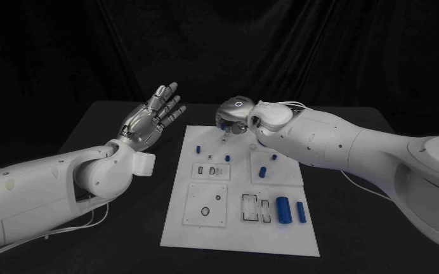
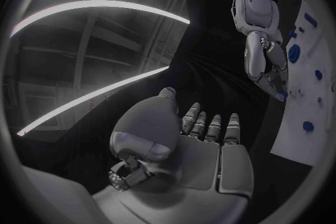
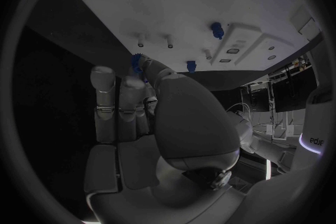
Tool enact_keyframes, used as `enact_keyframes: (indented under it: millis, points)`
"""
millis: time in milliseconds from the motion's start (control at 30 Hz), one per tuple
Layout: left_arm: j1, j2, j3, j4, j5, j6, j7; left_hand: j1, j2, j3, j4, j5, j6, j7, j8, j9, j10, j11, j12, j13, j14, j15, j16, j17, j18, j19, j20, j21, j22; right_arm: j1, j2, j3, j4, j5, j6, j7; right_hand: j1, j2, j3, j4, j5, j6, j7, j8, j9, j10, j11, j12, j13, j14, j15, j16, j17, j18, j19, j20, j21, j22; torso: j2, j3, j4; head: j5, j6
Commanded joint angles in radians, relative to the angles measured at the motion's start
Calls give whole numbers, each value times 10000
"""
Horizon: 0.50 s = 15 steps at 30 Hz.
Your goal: Assemble the parts on the task board
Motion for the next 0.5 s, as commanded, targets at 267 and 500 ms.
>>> enact_keyframes:
  millis: [267,500]
  points:
    - [37,-12,11,-12,30,67,1263,114,9,65,10,52,59,33,60,18,-8,74,41,15,-3,-1,-34,-16,166,18,94,58,14,-31,-82,5,130,-19,140,-119,17,-74,54,17,-33,-94,15,-56,11,128,-174,-64,-11,-53,56,-39,-28,-61,-58,19,-24,-1,-2,11,-11,6,-57]
    - [36,-5,11,-45,30,100,1259,124,14,72,11,67,61,41,62,18,-7,82,41,14,-2,9,-32,-15,166,19,101,59,15,-31,-181,5,272,-19,-1,-144,26,-76,61,13,-28,-93,19,-61,13,130,-170,-74,-11,-57,56,-40,-25,-63,-57,19,-18,11,1,2,-6,28,-63]
